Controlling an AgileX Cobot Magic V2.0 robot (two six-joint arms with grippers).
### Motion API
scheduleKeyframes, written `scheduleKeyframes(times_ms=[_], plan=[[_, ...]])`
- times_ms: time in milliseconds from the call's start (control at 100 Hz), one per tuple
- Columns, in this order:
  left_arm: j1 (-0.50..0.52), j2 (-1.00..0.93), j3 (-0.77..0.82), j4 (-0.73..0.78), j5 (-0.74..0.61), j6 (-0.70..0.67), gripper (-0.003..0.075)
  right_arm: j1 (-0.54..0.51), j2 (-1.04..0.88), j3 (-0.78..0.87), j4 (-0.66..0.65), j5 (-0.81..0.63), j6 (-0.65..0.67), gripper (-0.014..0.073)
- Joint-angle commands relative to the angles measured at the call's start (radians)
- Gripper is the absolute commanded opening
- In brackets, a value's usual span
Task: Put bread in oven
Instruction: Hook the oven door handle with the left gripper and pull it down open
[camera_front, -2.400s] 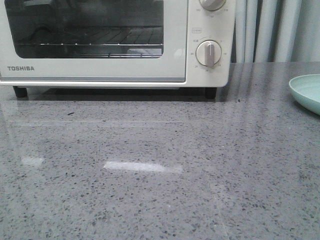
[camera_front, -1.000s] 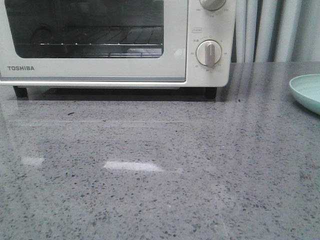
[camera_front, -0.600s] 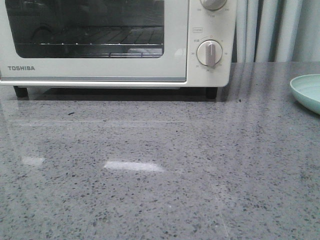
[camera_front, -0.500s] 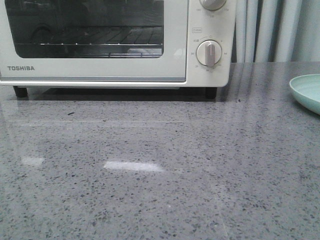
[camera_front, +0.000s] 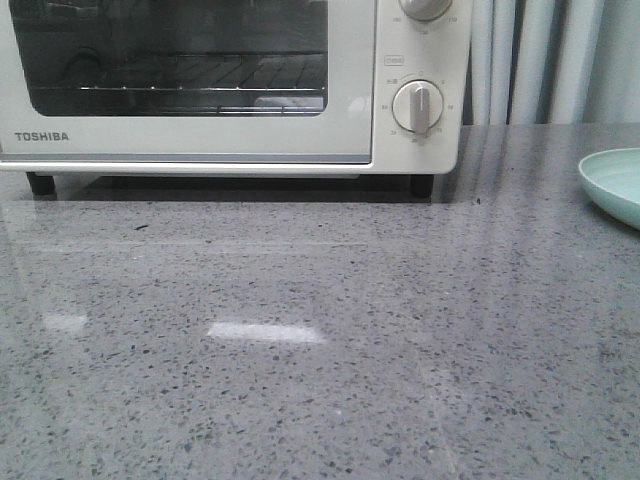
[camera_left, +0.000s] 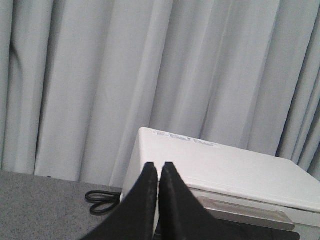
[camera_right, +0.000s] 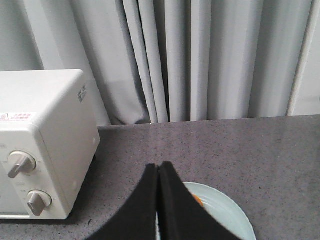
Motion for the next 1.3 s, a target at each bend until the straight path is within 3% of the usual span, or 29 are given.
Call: scheduleKeyframes(times_ms=[0, 70, 170, 260, 530, 1030, 1290], plan=[[0.003, 0.100, -0.104, -0.036, -0.004, 0.001, -0.0021, 0.005, 0.080, -0.134, 0.005, -0.016, 0.000, -0.0069], [-0.011, 0.165, -0.154, -0.111, 0.019, 0.044, -0.0021, 0.005, 0.132, -0.213, 0.005, 0.010, -0.012, -0.0069], [-0.063, 0.249, -0.217, -0.245, 0.065, 0.264, -0.0021, 0.005, 0.205, -0.314, 0.005, 0.047, -0.019, -0.0069], [-0.128, 0.316, -0.260, -0.331, 0.079, 0.369, -0.0021, 0.005, 0.258, -0.383, 0.005, 0.089, -0.019, -0.0069], [-0.262, 0.511, -0.377, -0.335, 0.123, 0.399, -0.0021, 0.041, 0.384, -0.531, 0.005, 0.209, -0.023, -0.0069], [-0.267, 0.821, -0.565, -0.340, 0.223, 0.456, -0.0021, 0.057, 0.425, -0.583, 0.005, 0.217, -0.026, -0.0069], [-0.267, 0.892, -0.576, -0.376, 0.334, 0.499, -0.0021, 0.057, 0.425, -0.583, 0.005, 0.219, -0.027, -0.0069]])
